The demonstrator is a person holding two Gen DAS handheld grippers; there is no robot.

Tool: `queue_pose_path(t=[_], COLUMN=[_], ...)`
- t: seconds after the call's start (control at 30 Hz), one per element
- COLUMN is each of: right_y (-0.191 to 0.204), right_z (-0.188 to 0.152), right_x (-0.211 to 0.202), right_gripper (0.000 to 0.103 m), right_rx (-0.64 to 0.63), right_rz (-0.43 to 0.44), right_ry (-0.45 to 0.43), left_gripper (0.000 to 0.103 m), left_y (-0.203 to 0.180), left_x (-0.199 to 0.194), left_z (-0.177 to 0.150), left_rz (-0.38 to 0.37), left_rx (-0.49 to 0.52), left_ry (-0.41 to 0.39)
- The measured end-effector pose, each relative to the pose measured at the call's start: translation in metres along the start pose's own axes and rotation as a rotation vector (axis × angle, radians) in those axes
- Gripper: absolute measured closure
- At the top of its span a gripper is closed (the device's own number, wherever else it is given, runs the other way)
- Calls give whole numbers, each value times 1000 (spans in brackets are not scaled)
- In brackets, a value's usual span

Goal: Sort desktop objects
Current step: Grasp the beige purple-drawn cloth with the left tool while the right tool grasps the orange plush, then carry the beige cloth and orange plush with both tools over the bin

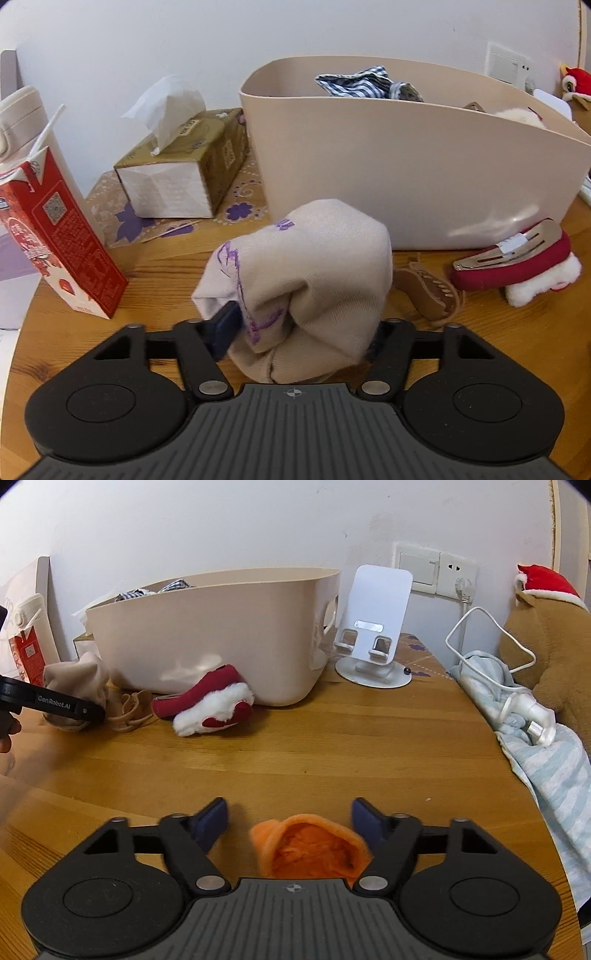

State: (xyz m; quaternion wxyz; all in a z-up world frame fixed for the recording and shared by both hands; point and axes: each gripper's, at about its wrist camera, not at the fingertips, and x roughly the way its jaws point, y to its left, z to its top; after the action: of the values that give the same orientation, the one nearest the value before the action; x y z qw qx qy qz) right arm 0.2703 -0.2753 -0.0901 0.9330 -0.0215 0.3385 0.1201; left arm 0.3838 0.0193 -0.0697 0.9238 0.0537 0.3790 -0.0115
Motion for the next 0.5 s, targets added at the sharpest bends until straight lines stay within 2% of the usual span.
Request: queue_pose_path(t=[0.03,0.1,0.17,0.2,0.27,0.5], right_y=[-1,-2,-3,-3,-3,-3], right_z=[0,0,0,-1,-1,-6], right_x=[0,-2,-4,-4,-6,-11], right_gripper=[46,63,73,81,88,91], right_rx=[2,8,9,11,19,32], right_rz=[-1,-1,2,5,4,12], right_ry=[-2,-3,0,2,4,2], left_gripper=[51,61,71,72,76,79], left_y=[0,0,0,0,0,-1], left_x=[0,-2,-5,-7,-10,-22], left_z=[0,0,0,0,0,-4], left_rz=[1,-1,1,1,-3,-17], left_rx=[-1,-4,-6,-8,-10,0], left_ry=[-1,-5,-12,-15,-18,-19])
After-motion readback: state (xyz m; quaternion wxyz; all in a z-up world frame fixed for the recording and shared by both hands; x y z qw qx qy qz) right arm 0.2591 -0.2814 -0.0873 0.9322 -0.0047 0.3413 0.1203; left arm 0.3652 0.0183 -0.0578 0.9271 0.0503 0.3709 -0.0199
